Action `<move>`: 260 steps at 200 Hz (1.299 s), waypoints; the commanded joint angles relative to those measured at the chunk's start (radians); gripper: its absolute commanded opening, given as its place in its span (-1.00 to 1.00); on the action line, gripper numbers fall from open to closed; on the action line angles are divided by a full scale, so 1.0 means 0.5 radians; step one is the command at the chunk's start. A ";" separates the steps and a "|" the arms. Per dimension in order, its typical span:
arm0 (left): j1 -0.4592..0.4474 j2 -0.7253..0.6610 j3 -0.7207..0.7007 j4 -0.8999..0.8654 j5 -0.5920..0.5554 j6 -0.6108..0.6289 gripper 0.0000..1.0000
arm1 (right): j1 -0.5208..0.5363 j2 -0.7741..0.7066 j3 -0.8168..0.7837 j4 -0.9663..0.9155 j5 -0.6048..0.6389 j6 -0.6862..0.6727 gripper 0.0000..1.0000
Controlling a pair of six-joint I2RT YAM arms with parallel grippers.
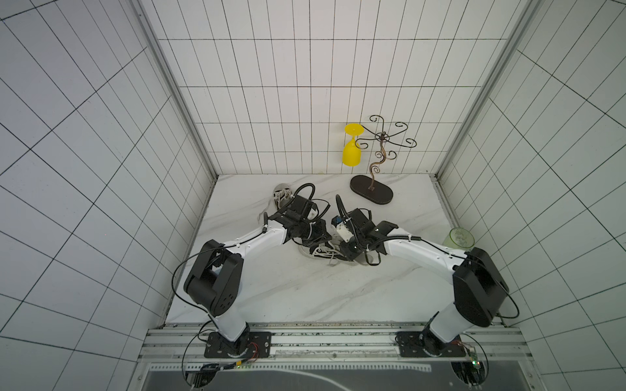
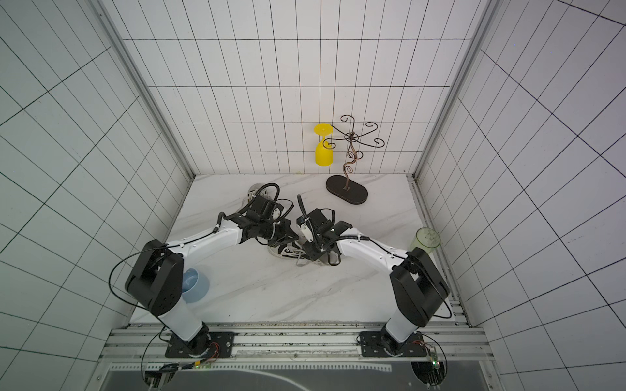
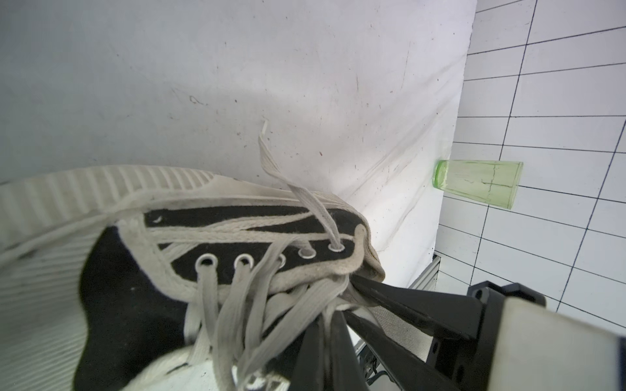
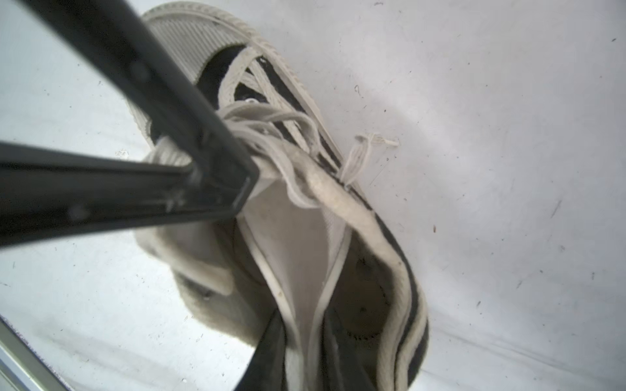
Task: Insert the insole into the shoe
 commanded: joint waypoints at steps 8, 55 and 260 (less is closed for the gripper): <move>0.001 0.035 0.068 0.088 0.280 0.137 -1.00 | -0.012 -0.096 -0.217 0.561 -0.147 -0.056 -0.58; 0.017 0.068 0.178 -0.097 0.383 0.330 -1.00 | 0.000 -0.031 -0.295 0.861 -0.316 -0.255 -0.58; 0.078 0.024 -0.042 0.320 -0.107 0.086 -1.00 | -0.552 -0.409 -0.377 -0.412 -1.229 0.920 0.06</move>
